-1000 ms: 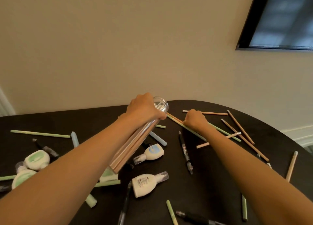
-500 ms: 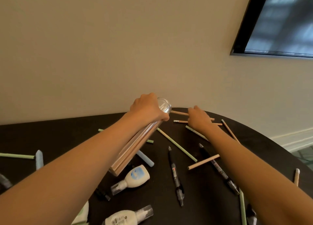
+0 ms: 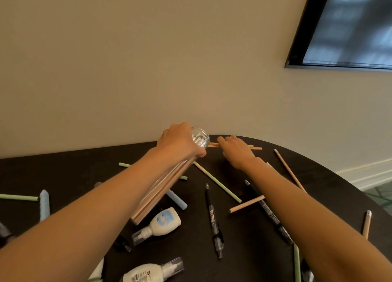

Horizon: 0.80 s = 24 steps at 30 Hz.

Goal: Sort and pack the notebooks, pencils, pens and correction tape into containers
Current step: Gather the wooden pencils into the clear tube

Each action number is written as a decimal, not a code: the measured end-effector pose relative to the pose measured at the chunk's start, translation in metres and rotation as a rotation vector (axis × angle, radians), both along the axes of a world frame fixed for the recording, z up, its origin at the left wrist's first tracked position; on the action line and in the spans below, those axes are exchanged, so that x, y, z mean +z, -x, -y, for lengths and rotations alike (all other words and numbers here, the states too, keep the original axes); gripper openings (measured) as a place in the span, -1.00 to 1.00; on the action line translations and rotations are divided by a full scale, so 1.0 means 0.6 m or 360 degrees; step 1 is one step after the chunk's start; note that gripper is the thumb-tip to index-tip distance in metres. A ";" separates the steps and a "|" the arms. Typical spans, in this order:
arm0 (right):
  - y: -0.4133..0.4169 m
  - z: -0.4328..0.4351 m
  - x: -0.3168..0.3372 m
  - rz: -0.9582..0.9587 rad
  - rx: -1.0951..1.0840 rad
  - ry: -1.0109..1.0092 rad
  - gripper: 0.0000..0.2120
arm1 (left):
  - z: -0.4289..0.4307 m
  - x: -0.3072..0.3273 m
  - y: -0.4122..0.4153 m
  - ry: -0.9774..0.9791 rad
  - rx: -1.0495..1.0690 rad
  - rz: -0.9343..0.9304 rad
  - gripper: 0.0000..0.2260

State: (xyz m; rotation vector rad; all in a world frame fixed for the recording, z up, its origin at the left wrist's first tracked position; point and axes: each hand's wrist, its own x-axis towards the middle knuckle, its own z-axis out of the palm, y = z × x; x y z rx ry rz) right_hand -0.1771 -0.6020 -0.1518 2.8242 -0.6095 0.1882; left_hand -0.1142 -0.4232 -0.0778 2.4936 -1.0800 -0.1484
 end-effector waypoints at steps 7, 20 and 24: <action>0.060 -0.044 0.060 0.0058 0.0064 0.0264 -0.82 | -0.038 0.024 0.056 0.0081 0.0000 -0.0013 -0.52; 0.241 -0.090 0.046 -0.0114 -0.0075 -0.0587 -0.88 | -0.105 0.024 0.159 0.0071 -0.0006 -0.0039 -0.51; 0.240 -0.096 0.029 -0.0067 -0.0072 -0.0528 -0.89 | -0.117 0.020 0.166 0.0061 0.0025 -0.0040 -0.49</action>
